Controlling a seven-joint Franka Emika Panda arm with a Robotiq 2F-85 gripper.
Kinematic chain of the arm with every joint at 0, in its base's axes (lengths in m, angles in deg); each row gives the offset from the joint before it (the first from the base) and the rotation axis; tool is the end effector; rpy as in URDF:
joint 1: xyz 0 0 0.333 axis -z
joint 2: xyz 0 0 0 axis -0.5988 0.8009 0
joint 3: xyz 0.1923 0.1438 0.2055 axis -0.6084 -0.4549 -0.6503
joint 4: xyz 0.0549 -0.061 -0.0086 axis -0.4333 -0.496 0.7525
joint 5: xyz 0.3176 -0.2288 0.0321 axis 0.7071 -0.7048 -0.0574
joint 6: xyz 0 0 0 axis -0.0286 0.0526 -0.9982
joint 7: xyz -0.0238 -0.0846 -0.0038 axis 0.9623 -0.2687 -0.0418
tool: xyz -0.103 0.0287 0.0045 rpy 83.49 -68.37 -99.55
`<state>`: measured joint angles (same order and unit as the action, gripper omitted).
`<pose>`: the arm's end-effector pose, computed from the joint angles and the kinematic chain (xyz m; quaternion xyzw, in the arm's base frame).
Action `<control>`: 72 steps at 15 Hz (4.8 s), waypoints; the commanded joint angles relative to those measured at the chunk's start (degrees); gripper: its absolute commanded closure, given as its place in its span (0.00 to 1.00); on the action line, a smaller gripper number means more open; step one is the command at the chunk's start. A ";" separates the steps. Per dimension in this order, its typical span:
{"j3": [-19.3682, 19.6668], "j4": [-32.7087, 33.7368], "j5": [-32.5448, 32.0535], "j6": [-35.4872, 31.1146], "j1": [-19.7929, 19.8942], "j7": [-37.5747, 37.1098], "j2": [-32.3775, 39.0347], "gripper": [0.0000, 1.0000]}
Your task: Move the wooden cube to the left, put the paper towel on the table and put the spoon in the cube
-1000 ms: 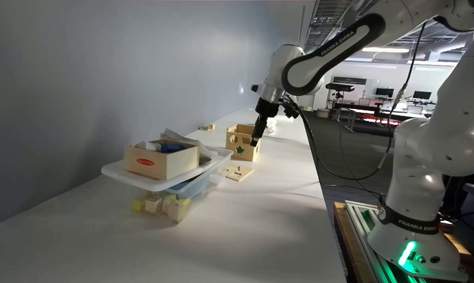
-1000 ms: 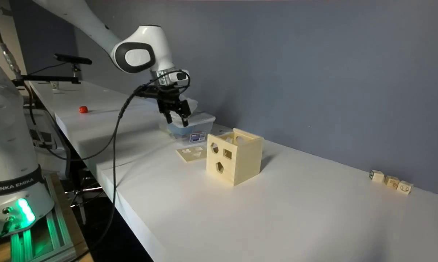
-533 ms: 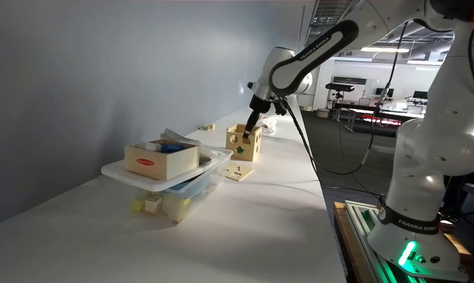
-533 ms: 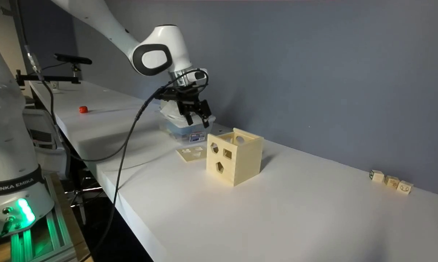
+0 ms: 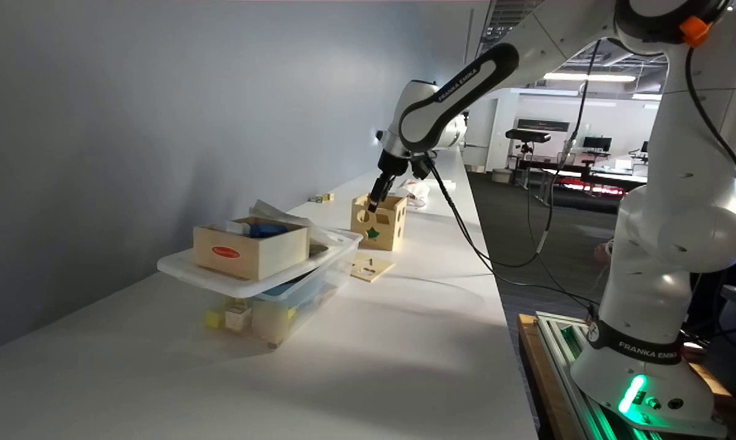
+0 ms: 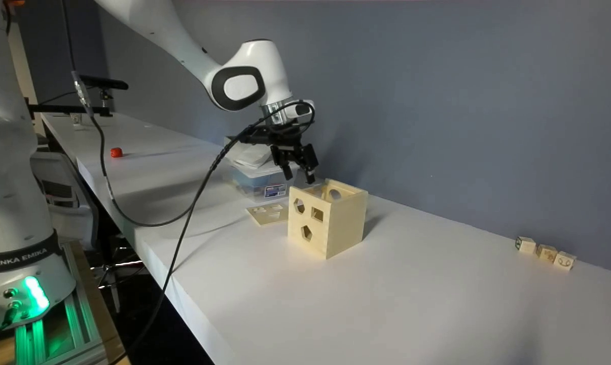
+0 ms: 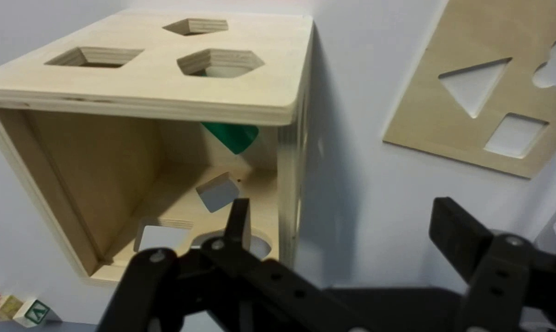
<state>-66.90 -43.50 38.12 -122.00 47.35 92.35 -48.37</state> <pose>0.5000 -0.2397 0.3930 0.9831 -0.0235 0.1608 0.0848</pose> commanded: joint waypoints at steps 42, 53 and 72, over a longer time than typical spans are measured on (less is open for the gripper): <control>-8.32 15.12 4.83 10.06 -4.33 -29.57 7.05 0.97; -8.40 14.89 4.70 12.02 -4.63 -30.92 8.56 0.61; -15.71 -12.00 -8.06 -1.58 -9.85 -15.39 -21.54 0.00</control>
<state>-81.86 -50.40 31.34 -119.95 38.94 74.19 -64.57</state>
